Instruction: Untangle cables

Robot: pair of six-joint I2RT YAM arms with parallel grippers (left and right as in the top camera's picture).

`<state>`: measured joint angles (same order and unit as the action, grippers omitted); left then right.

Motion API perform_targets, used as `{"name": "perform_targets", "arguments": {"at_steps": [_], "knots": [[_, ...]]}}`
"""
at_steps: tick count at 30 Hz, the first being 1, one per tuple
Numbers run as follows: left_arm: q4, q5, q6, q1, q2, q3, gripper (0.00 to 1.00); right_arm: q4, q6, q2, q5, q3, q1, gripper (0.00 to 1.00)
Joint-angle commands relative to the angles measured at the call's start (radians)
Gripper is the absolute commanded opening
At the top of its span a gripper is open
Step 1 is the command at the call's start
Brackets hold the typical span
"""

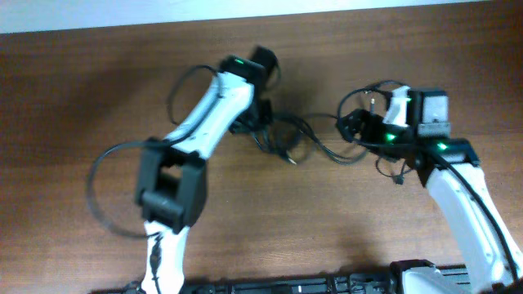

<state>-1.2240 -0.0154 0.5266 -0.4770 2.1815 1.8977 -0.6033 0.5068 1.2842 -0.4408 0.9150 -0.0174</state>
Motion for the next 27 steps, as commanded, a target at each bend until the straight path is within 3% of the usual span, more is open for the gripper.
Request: {"name": "perform_targets", "arguments": {"at_steps": [1, 4, 5, 6, 8, 10, 13, 15, 17, 18, 19, 21, 22, 24, 27], "knots": [[0.029, 0.042, -0.217, 0.047, -0.219, 0.035, 0.0, 0.044, 0.006, 0.111, -0.064, 0.011, -0.123, 0.96], [0.037, 0.034, -0.373, 0.069, -0.3, 0.035, 0.0, 0.126, 0.006, 0.153, -0.119, 0.011, -0.18, 1.0], [0.045, 0.057, -0.401, 0.082, -0.324, 0.035, 0.0, 0.169, -0.031, 0.147, -0.252, 0.011, -0.18, 1.0], [0.064, 0.075, -0.386, 0.096, -0.331, 0.035, 0.0, 0.211, -0.066, 0.142, -0.383, 0.011, -0.178, 1.0], [0.109, 0.076, -0.232, 0.137, -0.313, 0.017, 0.0, 0.402, -0.107, 0.134, -0.814, 0.011, -0.176, 0.99], [0.108, 0.05, -0.196, 0.137, -0.273, 0.0, 0.0, 0.581, -0.106, 0.134, -1.006, 0.011, -0.179, 0.98], [0.071, 0.029, -0.163, 0.127, -0.232, -0.005, 0.0, 0.779, -0.106, 0.134, -0.936, 0.011, -0.178, 0.99], [0.007, 0.179, -0.058, 0.136, -0.231, -0.004, 0.0, 0.829, -0.097, 0.134, -0.808, 0.011, -0.179, 0.99], [-0.091, 0.401, 0.168, 0.155, -0.231, -0.005, 0.0, 0.827, 0.044, 0.134, -0.766, 0.011, -0.18, 0.99], [-0.1, 0.401, 0.218, 0.161, -0.231, -0.005, 0.0, 0.811, 0.107, 0.136, -0.761, 0.011, -0.187, 0.99], [-0.069, 0.327, 0.252, 0.166, -0.231, -0.005, 0.0, 0.636, 0.191, 0.139, -0.655, 0.011, -0.238, 0.99], [-0.014, 0.257, 0.251, 0.165, -0.231, -0.005, 0.0, 0.323, 0.326, 0.161, -0.415, 0.011, -0.312, 0.99], [0.003, 0.229, 0.251, 0.165, -0.231, -0.005, 0.03, 0.262, 0.331, 0.18, -0.397, 0.011, -0.344, 0.99], [0.008, 0.221, 0.25, 0.165, -0.231, -0.005, 0.07, 0.288, 0.297, 0.189, -0.527, 0.011, -0.367, 0.99], [0.008, 0.22, 0.05, 0.166, -0.231, -0.005, 0.0, 0.444, 0.072, 0.162, -0.593, 0.012, -0.342, 0.98]]}}
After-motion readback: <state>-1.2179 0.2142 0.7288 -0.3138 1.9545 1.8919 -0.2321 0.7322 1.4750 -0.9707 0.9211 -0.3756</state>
